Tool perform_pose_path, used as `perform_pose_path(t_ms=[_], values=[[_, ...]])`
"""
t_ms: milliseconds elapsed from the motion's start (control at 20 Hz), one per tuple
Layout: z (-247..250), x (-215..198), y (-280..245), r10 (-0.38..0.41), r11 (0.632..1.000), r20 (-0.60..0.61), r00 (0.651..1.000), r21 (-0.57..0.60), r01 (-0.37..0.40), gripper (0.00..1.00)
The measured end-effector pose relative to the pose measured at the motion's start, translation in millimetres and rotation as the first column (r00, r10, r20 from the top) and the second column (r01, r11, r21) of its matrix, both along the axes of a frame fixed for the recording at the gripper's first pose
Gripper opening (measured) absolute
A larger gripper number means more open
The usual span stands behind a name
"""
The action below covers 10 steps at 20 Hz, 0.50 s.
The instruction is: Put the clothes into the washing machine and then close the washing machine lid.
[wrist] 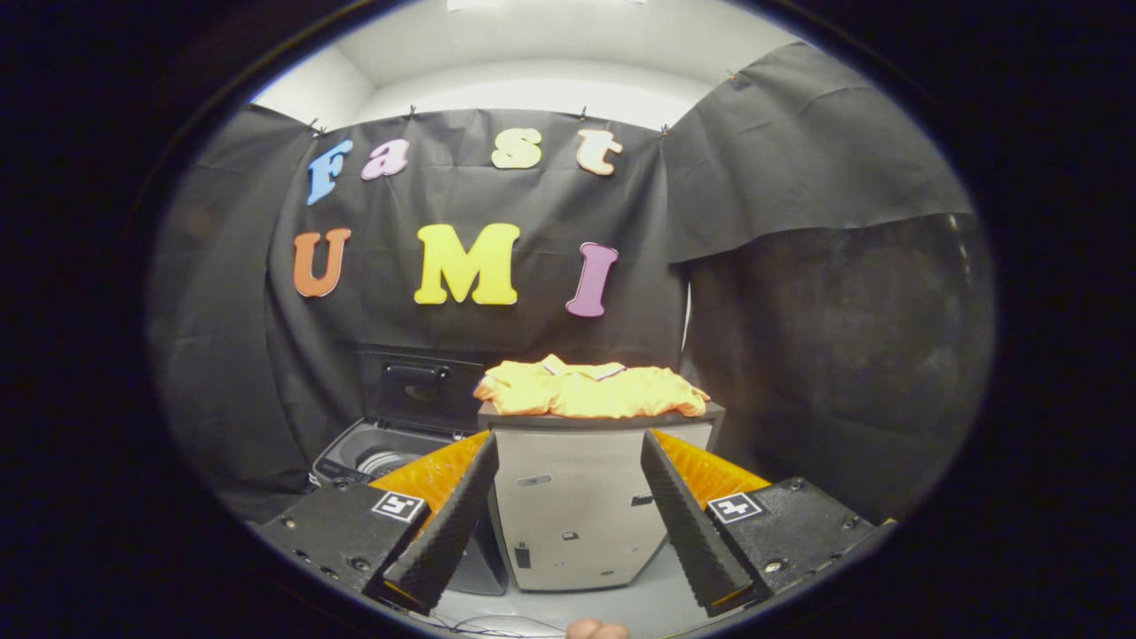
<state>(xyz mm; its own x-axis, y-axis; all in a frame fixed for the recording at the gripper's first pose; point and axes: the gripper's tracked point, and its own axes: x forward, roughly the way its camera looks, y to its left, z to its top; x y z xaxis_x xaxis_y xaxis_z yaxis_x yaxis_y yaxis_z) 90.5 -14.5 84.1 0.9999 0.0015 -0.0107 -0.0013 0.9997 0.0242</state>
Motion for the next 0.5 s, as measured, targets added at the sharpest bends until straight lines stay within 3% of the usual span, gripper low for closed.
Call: perform_pose_path(t_ms=[500], values=[[60.2, 153.0, 2.5, 0.069, 0.998, -0.13, 0.989, 0.017, -0.067, 1.0]])
